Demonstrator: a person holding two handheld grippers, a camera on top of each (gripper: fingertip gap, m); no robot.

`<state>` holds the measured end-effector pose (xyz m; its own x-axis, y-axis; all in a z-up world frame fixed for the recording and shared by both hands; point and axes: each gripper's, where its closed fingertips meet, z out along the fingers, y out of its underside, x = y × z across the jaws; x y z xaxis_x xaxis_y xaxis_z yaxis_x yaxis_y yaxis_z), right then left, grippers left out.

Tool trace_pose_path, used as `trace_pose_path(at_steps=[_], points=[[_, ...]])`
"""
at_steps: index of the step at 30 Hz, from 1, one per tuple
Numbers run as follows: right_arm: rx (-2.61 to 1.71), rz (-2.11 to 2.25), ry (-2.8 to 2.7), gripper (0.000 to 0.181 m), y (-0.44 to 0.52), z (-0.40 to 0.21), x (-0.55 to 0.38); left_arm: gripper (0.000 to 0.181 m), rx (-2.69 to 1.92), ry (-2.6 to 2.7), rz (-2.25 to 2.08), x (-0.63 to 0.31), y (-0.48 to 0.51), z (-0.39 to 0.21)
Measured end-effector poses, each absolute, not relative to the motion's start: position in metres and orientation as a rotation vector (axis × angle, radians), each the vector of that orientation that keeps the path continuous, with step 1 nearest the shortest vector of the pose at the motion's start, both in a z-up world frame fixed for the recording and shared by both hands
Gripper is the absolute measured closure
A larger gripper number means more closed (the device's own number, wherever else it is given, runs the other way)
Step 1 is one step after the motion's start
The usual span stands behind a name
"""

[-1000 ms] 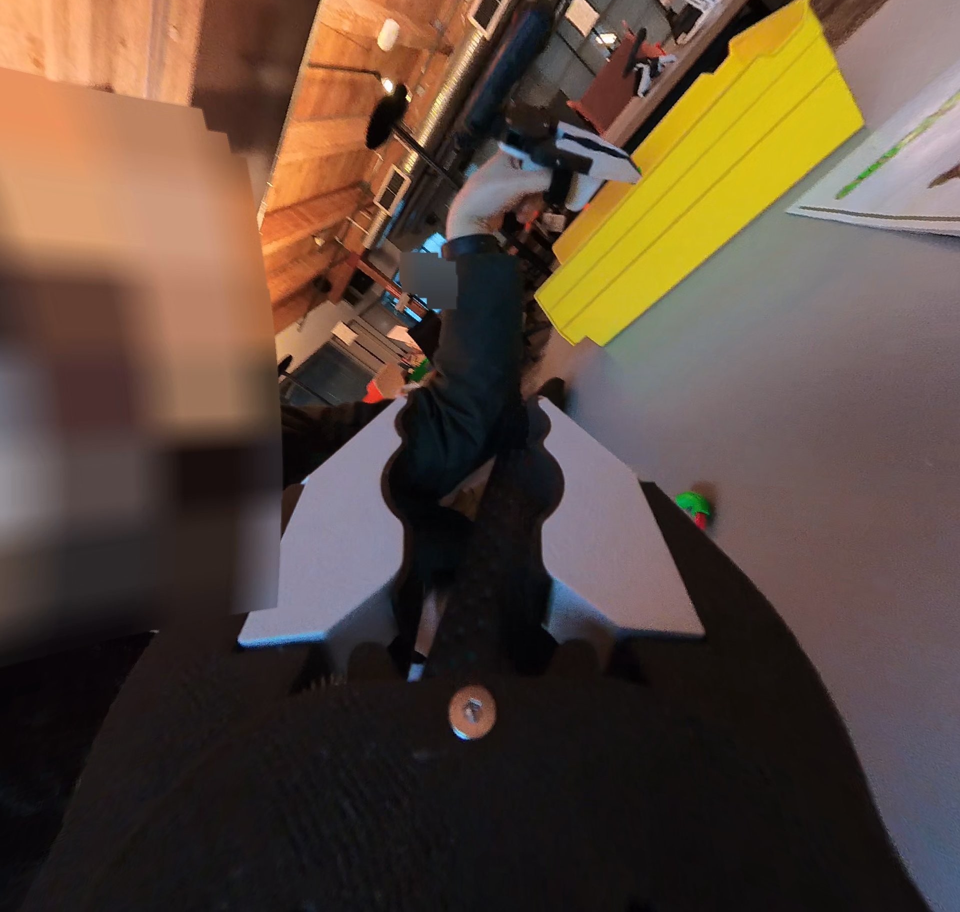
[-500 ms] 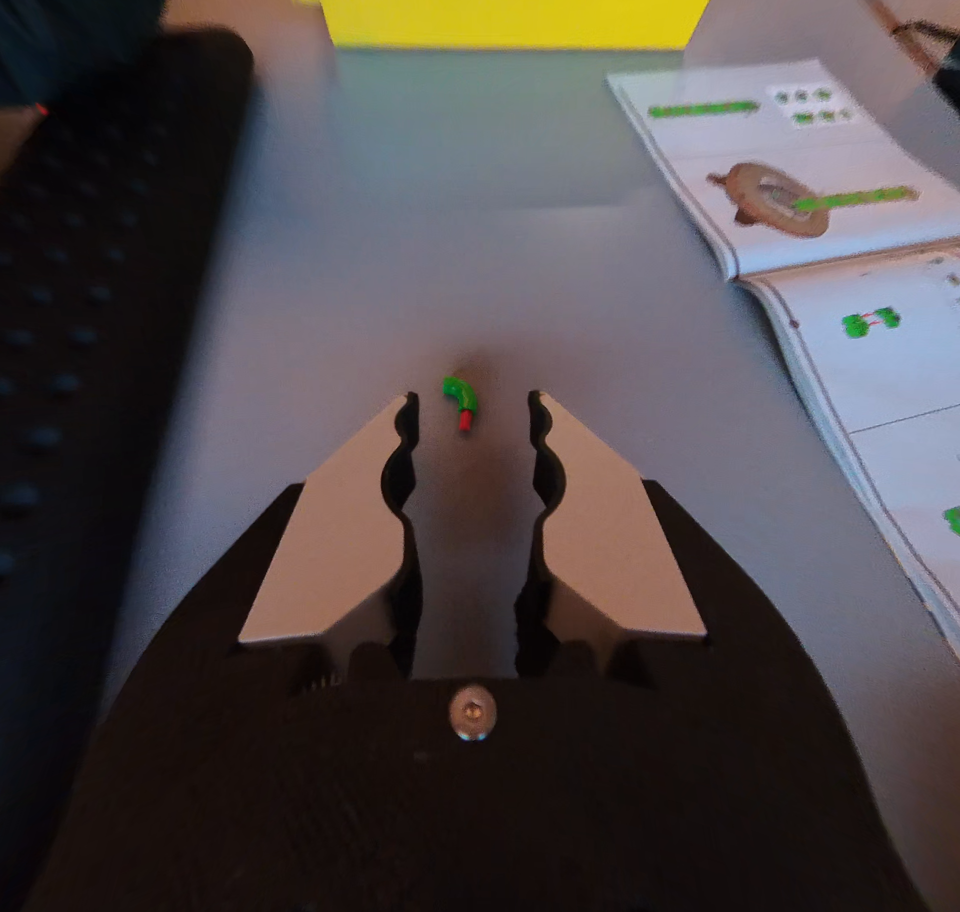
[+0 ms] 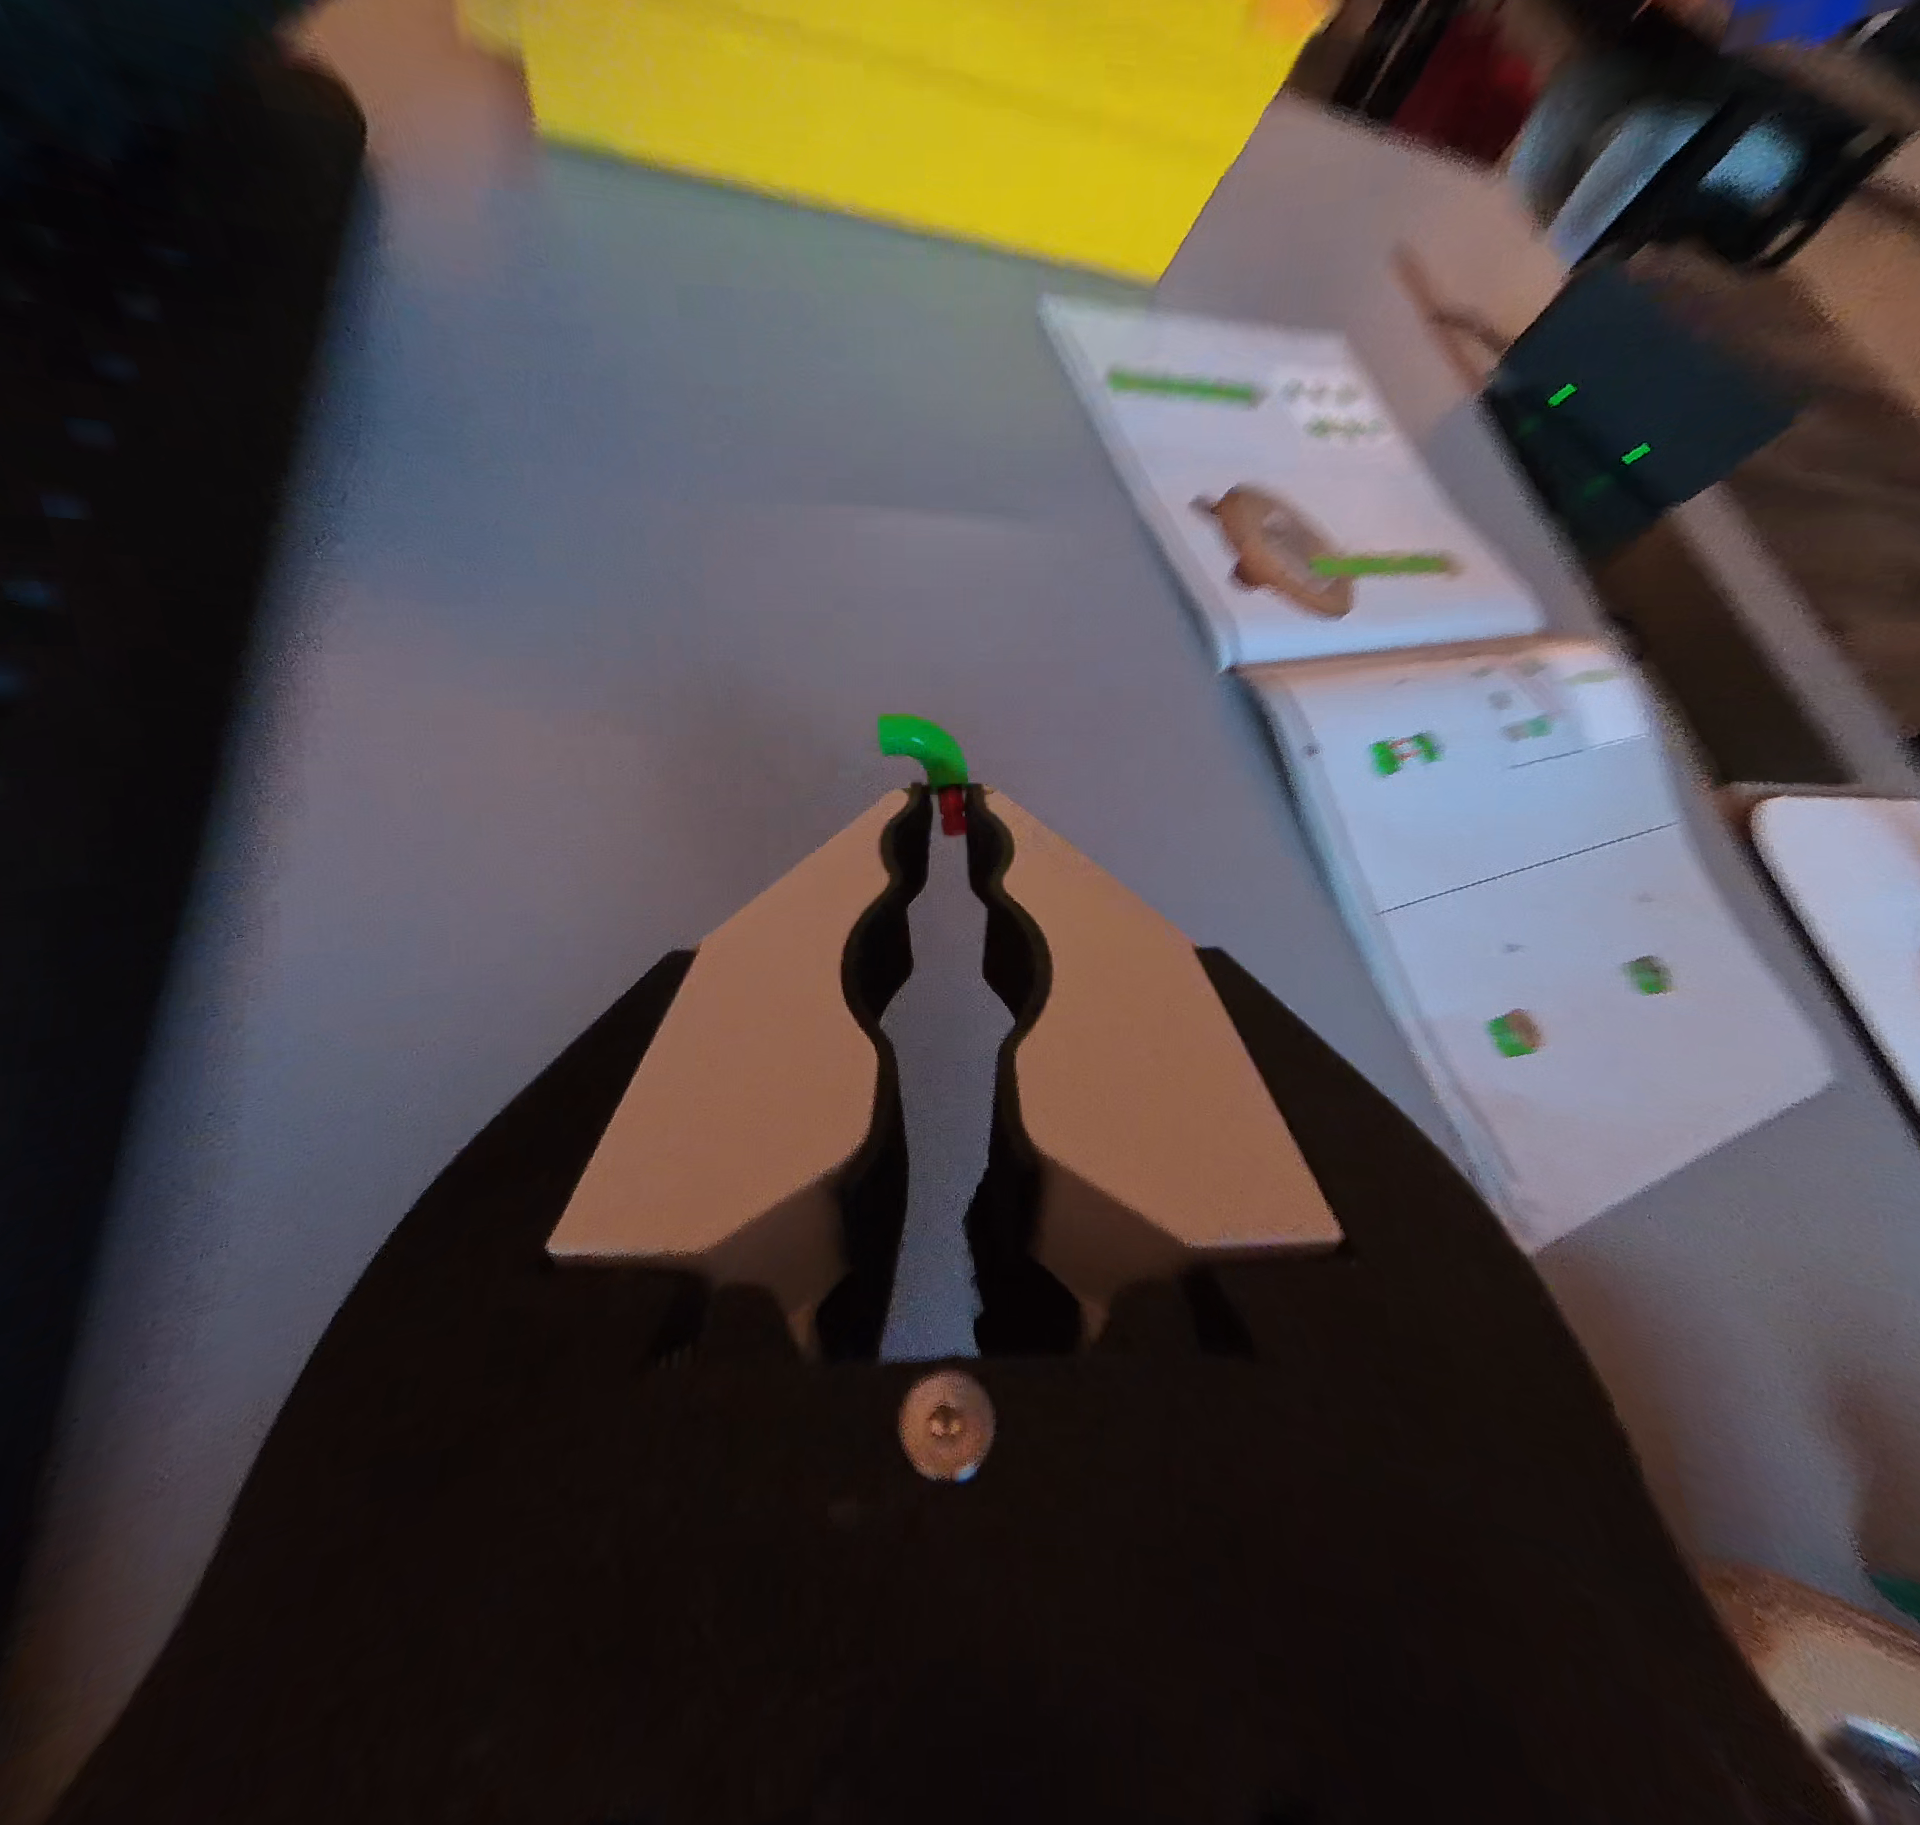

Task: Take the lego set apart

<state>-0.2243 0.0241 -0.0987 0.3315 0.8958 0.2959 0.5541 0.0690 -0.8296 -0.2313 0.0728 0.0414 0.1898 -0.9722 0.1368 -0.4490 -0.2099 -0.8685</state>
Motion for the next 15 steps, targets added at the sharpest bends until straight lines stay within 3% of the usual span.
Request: trace_pose_path(at_steps=[2,8,15], points=[[-1.526,0.513,-1.231,0.176,0.022,-0.07,-0.219,0.154,-1.73,1.264,-1.08,-0.229,0.077,0.052],[-1.463,1.512,-0.681,0.177,0.014,0.01,-0.193,0.144,-1.579,1.103,-1.612,-0.24,0.061,0.098],[-1.501,1.427,-0.636,0.177,0.032,-0.001,-0.179,0.14,-1.637,1.196,-1.519,-0.233,0.056,0.079]])
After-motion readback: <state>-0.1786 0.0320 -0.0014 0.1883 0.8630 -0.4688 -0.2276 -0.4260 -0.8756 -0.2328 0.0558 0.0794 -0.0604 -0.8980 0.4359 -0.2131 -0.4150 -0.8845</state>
